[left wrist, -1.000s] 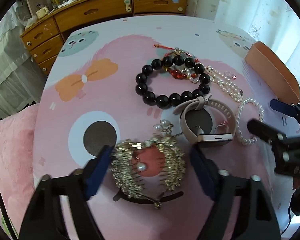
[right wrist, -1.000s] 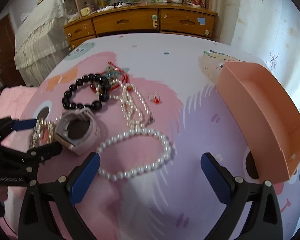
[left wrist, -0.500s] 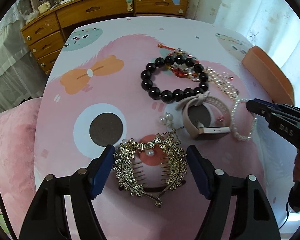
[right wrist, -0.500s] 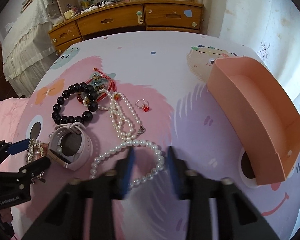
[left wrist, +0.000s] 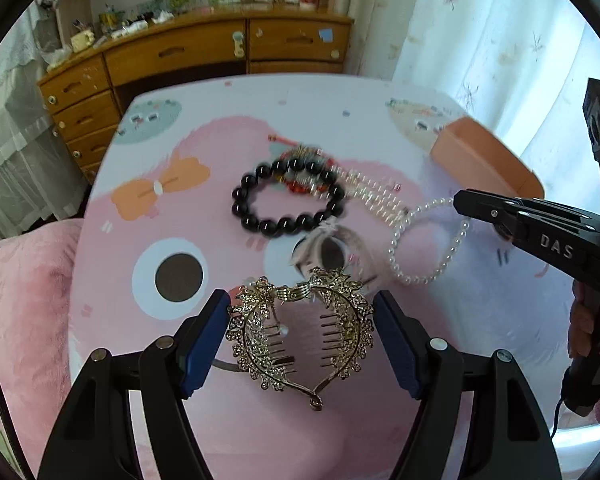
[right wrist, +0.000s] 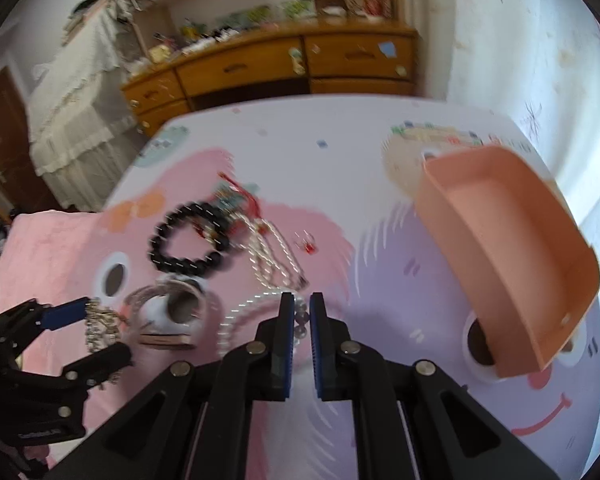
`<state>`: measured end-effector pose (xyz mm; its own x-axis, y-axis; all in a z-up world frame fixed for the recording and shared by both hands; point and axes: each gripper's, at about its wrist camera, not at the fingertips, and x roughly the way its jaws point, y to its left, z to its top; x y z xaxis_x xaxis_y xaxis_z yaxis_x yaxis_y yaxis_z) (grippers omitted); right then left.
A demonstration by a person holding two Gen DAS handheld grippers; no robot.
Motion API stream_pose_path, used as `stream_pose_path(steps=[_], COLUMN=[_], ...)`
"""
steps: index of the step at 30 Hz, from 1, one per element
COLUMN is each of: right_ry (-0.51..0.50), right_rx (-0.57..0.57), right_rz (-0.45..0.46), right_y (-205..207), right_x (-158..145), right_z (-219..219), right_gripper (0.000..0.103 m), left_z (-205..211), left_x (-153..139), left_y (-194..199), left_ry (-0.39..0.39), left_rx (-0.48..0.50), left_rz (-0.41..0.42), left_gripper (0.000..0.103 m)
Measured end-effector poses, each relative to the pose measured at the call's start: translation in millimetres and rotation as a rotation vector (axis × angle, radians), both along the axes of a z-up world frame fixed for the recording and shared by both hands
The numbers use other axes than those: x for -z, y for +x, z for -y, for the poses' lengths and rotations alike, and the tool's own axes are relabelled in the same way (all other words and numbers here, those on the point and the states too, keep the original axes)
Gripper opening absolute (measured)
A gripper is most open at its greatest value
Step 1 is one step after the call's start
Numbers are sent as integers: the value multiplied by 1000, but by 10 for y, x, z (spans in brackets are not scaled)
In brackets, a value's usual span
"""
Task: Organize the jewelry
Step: 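Lift the gold comb with the left tool while the right tool grasps the pearl bracelet, then carry comb and pearl bracelet into the pink box and open both tools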
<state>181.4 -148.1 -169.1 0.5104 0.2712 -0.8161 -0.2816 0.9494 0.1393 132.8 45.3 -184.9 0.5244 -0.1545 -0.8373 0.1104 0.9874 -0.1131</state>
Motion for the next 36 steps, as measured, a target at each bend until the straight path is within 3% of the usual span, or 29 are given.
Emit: stream_pose_path(steps=[9,19,26,36], right_ry=[107,143,114,74], right_rx=[-129,-158,-107,-29], right_rz=[93,187,210,196], right_y=[19,93,187,347], right_x=[-596,-1040,-1115,-972], right_z=[252,805,1268,1893], right_gripper=[7,7,7,7], left_z=[316,890,1427,2046], left_x=[-566,-941,-982,-919], left_y=[-98,-12,209,608], left_ry=[19,-2,-49,-124], left_rx=[-109,-89,-27,43], left_rz=[130,231,262,285], left_gripper=[71,71,71,72])
